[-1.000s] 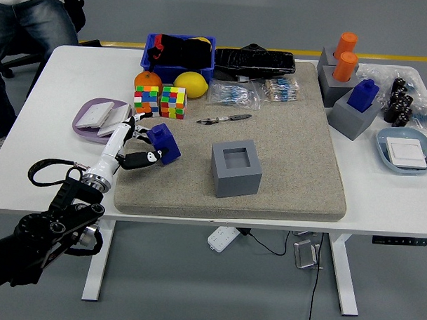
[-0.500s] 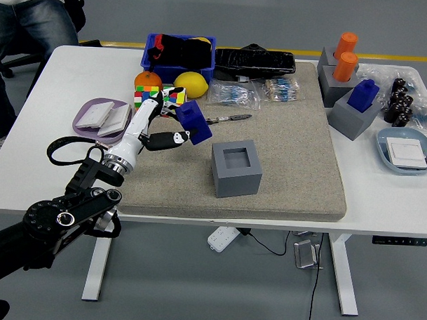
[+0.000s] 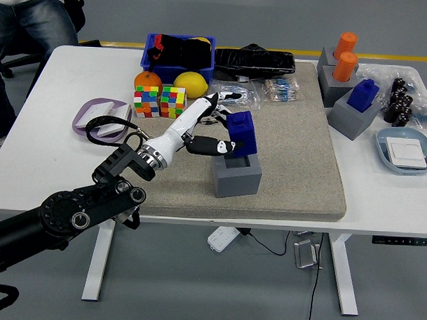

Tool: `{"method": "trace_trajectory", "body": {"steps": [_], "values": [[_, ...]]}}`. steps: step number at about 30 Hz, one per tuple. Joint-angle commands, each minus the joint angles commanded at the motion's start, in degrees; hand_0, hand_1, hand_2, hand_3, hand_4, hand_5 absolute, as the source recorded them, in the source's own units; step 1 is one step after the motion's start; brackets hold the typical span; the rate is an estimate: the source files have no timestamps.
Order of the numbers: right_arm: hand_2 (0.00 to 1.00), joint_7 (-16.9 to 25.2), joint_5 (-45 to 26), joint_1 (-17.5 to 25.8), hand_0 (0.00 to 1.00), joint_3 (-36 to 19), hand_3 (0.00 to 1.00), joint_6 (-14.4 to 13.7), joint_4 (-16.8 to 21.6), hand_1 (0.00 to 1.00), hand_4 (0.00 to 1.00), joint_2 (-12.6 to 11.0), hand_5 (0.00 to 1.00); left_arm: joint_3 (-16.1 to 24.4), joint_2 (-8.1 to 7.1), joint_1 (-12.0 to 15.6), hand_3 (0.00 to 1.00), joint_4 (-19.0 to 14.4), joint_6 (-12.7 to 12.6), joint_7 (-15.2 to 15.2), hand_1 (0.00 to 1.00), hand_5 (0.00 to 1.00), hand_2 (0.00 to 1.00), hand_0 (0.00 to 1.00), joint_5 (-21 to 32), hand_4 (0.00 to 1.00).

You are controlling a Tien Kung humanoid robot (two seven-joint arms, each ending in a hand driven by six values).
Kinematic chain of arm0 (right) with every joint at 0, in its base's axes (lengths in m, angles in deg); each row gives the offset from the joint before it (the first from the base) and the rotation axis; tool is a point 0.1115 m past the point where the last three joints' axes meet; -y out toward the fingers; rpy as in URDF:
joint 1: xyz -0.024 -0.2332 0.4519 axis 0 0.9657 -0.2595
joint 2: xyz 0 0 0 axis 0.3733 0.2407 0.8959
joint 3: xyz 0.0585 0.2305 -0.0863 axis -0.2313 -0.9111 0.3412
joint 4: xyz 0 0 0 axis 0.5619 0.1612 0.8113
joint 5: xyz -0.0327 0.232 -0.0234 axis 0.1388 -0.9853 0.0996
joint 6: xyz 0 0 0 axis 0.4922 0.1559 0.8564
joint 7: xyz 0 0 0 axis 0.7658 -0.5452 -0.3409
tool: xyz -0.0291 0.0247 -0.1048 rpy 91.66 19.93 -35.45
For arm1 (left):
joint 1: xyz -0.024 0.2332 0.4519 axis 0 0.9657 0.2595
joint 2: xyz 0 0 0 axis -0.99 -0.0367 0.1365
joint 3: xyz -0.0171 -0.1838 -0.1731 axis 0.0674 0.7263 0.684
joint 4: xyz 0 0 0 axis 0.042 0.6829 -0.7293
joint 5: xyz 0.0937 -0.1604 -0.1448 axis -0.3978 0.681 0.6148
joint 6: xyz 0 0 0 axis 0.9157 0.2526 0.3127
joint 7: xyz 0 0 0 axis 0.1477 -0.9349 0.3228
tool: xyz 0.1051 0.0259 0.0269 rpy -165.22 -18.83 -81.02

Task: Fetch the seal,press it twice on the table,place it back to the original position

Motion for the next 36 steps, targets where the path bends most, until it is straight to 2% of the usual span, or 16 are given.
{"method": "trace_trajectory", "body": {"steps": [6, 21, 36], "values": [[0.753, 0.0, 0.1, 0.0, 0.902, -0.1, 0.772, 0.0, -0.1, 0.753, 0.885, 0.0, 0.542, -1.2, 0.34, -0.8, 0.871, 0.9, -0.1, 0.4, 0.481, 0.002, 0.382, 0.804, -1.1, 0.688], [0.753, 0.0, 0.0, 0.0, 0.902, 0.0, 0.773, 0.0, 0.0, 0.753, 0.886, -0.1, 0.545, -2.5, 0.52, -0.8, 0.870, 3.0, 0.0, 1.1, 0.481, 0.002, 0.383, 0.806, -0.8, 0.685], [0.752, 0.0, 0.0, -0.1, 0.902, 0.0, 0.774, 0.0, -0.1, 0.753, 0.887, -0.1, 0.545, -2.7, 0.36, -0.8, 0.873, 3.0, 0.6, 2.2, 0.480, 0.002, 0.383, 0.809, -1.8, 0.679]]}}
